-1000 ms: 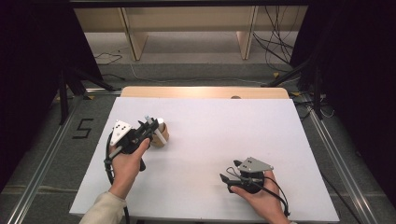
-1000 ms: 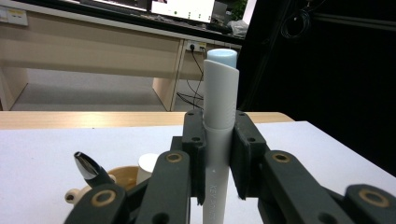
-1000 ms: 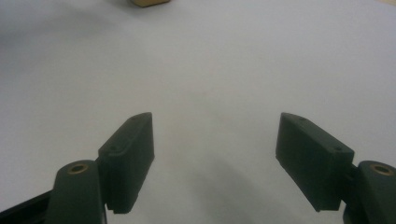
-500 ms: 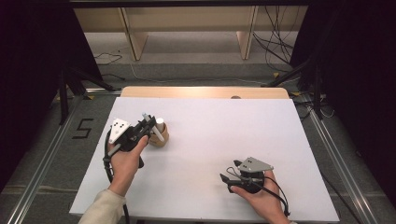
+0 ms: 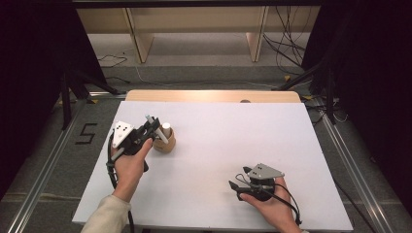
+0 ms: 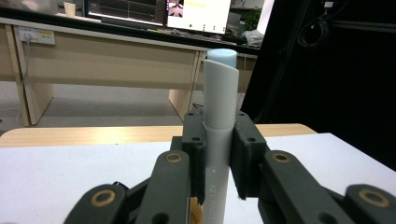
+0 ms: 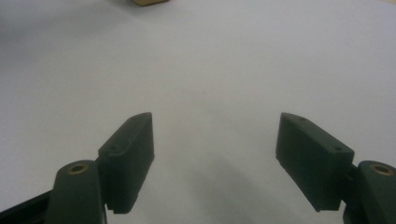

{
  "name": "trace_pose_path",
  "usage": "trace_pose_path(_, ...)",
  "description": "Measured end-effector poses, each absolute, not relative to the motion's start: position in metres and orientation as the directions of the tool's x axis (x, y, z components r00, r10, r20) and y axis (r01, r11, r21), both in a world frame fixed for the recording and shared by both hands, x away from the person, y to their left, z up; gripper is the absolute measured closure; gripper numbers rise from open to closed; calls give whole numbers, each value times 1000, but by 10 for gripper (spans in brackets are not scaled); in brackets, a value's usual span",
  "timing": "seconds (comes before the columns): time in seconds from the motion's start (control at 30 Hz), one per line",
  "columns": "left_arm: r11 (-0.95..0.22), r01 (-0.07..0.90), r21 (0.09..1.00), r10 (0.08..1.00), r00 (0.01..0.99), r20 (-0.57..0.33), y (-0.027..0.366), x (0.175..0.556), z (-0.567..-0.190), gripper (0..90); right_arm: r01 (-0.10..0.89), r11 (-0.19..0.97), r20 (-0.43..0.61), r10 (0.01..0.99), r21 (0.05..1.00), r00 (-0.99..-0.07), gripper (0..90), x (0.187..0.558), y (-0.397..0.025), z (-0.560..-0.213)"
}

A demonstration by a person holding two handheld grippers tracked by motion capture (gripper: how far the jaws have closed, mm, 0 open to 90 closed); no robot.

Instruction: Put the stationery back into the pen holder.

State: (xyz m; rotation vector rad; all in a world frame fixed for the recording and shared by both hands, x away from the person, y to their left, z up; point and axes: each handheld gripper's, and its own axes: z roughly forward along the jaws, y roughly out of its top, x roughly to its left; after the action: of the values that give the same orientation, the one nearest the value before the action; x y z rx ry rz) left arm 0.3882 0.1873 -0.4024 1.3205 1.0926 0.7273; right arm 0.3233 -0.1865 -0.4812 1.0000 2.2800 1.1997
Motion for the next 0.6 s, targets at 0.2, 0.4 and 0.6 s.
trace_pose_path(0.2, 160, 149, 976, 914, 351, -203, 188, 389, -401, 777, 415, 384, -2, 735, 825, -678, 284, 324, -187, -481)
trace_pose_path(0.4, 146, 126, 981, 926, 332, -180, 186, 391, -402, 776, 416, 383, 0, 736, 825, -677, 284, 324, -187, -481)
trace_pose_path(0.6, 129, 121, 984, 933, 322, -161, 183, 395, -403, 775, 416, 382, 1, 735, 825, -678, 284, 324, -187, -481)
